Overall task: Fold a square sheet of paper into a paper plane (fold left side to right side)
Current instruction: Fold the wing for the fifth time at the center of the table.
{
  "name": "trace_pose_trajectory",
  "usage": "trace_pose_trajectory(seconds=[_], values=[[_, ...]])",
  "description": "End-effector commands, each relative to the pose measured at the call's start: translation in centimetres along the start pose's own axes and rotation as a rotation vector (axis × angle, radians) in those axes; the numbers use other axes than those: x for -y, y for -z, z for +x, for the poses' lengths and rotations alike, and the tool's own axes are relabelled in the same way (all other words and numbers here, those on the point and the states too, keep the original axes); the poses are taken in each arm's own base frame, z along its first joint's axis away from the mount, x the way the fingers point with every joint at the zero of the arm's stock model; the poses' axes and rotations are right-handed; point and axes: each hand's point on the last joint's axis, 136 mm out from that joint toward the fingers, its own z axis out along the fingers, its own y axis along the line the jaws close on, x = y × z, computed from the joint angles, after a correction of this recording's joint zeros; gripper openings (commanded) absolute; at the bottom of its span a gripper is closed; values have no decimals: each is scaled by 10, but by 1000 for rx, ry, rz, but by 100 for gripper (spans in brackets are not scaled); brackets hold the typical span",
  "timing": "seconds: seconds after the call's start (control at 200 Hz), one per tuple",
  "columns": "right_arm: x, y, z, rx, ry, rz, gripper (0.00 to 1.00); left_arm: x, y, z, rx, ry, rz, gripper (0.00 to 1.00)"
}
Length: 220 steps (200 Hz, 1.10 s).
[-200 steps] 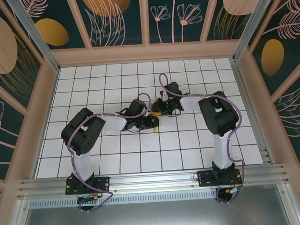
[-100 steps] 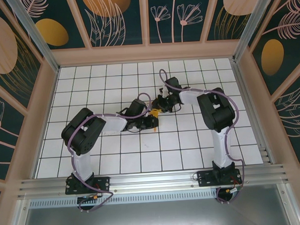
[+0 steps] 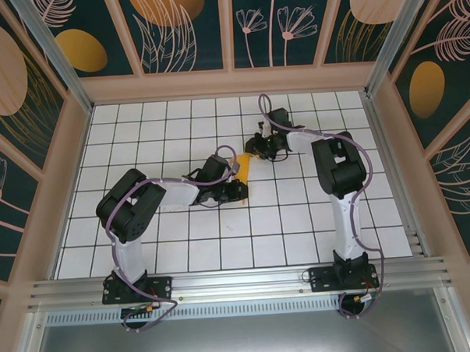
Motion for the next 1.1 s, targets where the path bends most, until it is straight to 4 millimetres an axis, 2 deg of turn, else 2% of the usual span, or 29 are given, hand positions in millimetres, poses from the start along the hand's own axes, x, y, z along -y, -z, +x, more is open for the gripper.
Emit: trace_pose_trajectory(seconds=[0.0,0.1,0.225,0.315,0.405,0.525,0.596,0.661,0.851,1.096], values=[[22,-3,-9,43,18,66,27,-57,-11,60,-170,74,-188,22],[5,17,-16,94,53,47,27,-55,-10,59,-163,73,-186,22],[-9,48,-10,135,84,41,27,-55,-10,58,-161,69,-183,22],[-16,62,9,121,88,6,28,-54,-9,58,-159,70,-183,21],[-24,66,35,83,76,-56,27,-54,-9,57,-156,67,-182,20],[-31,62,75,14,47,-124,23,-53,-9,56,-151,64,-182,19],[-37,58,92,-15,27,-174,15,-55,-9,56,-150,65,-186,18],[-39,51,103,-38,9,-189,11,-55,-8,56,-150,62,-188,18],[-45,30,111,-76,-4,-195,8,-56,-8,56,-145,63,-193,16],[-25,9,108,-94,-39,-119,8,-57,-8,57,-145,63,-199,15]])
